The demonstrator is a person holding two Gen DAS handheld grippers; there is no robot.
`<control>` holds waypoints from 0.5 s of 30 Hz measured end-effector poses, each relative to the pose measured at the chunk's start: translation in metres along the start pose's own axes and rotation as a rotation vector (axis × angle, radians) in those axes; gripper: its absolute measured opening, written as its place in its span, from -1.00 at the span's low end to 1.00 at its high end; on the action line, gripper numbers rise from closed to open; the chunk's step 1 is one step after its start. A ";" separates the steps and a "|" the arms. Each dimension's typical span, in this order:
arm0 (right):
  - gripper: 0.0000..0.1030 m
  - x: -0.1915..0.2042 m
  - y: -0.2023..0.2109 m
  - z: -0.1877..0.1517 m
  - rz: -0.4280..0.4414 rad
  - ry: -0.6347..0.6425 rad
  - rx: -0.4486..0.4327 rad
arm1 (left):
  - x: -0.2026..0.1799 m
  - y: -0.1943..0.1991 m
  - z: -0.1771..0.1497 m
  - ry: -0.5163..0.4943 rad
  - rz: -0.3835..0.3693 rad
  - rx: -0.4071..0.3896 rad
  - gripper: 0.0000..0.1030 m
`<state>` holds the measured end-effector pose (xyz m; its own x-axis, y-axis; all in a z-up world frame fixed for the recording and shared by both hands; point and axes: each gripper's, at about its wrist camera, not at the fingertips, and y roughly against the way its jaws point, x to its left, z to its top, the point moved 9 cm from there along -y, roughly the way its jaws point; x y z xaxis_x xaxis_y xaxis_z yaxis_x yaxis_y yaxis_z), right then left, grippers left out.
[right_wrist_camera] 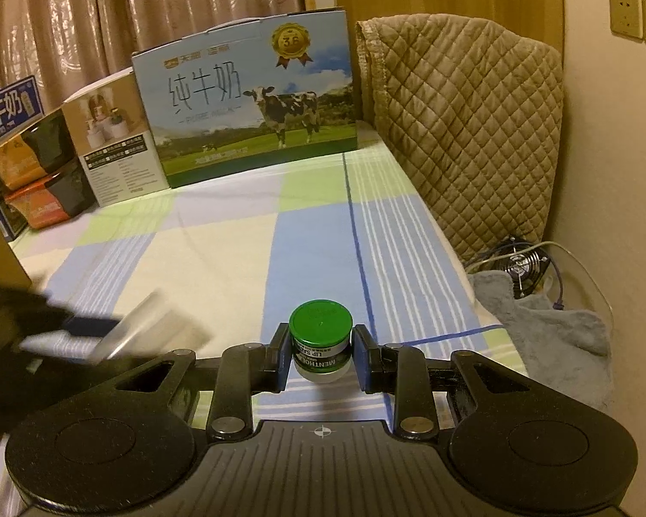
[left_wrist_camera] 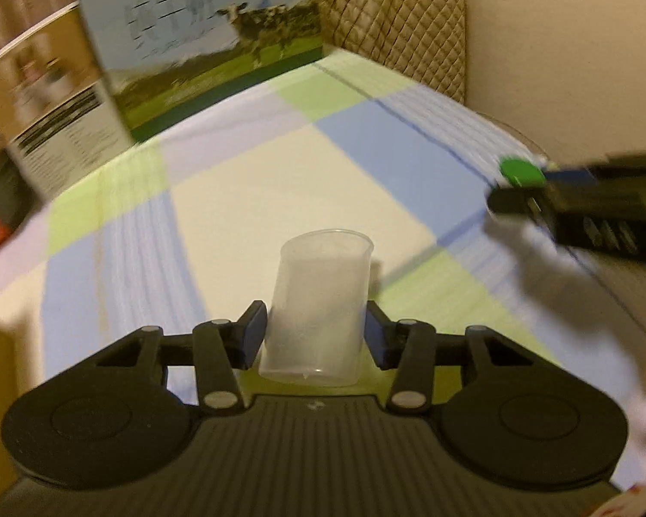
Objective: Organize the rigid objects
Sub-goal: 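Grasp the green-lidded jar with the right tool while the left tool grasps the clear cup, then carry the clear cup and green jar with both tools over the cardboard box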
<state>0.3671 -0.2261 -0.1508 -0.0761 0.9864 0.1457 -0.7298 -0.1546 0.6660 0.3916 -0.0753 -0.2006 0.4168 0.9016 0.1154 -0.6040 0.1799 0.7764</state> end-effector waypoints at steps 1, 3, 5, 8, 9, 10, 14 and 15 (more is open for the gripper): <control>-0.49 0.002 0.000 0.000 0.004 0.002 0.000 | 0.001 0.007 -0.008 0.025 0.005 0.003 -0.16; -0.49 0.006 0.000 0.000 0.012 0.008 0.000 | 0.004 0.019 -0.019 0.070 0.001 -0.009 -0.16; -0.49 0.010 0.001 -0.001 0.021 0.017 0.003 | 0.007 0.027 -0.027 0.088 0.008 -0.029 -0.16; -0.49 0.014 0.000 -0.003 0.028 0.025 0.007 | 0.010 0.032 -0.029 0.087 0.009 -0.068 0.13; -0.49 0.015 0.000 -0.003 0.029 0.026 0.009 | 0.010 0.030 -0.027 0.081 0.005 -0.069 0.13; -0.49 0.015 -0.001 -0.003 0.028 0.026 0.009 | 0.009 0.028 -0.026 0.072 -0.003 -0.068 0.14; -0.49 0.015 -0.001 -0.004 0.028 0.026 0.013 | 0.005 0.022 -0.022 0.047 -0.024 -0.063 0.14; -0.49 0.015 -0.001 -0.004 0.027 0.027 0.012 | 0.004 0.021 -0.022 0.045 -0.024 -0.060 0.14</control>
<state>0.3643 -0.2108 -0.1524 -0.1142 0.9829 0.1442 -0.7187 -0.1820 0.6711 0.3661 -0.0591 -0.1978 0.4018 0.9132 0.0680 -0.6343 0.2240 0.7400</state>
